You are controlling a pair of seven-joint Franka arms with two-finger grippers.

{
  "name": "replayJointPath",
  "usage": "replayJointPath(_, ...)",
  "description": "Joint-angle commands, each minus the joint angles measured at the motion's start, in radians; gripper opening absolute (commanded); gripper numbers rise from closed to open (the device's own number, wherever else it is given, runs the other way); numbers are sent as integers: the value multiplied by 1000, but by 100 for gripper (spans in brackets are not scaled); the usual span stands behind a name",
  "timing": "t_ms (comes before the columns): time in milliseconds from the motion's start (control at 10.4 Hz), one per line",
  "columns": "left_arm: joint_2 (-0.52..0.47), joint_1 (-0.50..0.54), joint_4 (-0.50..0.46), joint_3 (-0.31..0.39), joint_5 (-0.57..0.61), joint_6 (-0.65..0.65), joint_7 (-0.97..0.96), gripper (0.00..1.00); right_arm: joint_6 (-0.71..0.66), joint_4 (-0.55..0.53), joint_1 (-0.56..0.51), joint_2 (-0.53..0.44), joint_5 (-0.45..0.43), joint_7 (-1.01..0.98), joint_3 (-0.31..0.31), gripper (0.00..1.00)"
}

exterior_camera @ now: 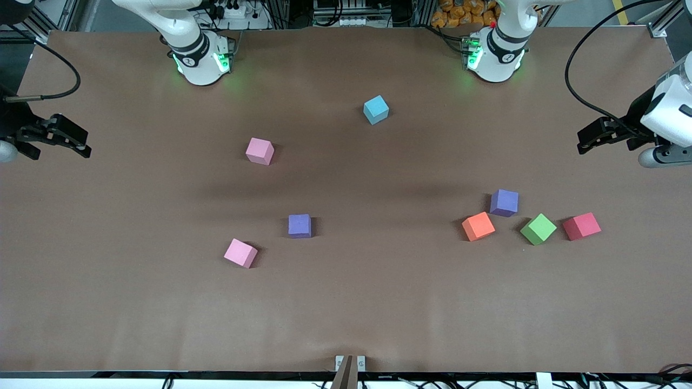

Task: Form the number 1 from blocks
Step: 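Grasp the pink cube with the right gripper while the left gripper reaches cyan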

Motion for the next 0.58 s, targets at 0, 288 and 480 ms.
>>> replayJointPath(0,0,-11,9,10,-16,-5,6,100,-12,9,-10,-5,-1,-3,9,100)
replayJointPath(288,15,-20,-6,-49,-66,26,-4,100,-14,13,-7,-5,-1,-3,10,100)
replayJointPath(480,14,-22,-105,-158,-117,90,-55,100,-15,12,-4,-5,1,-3,10,100)
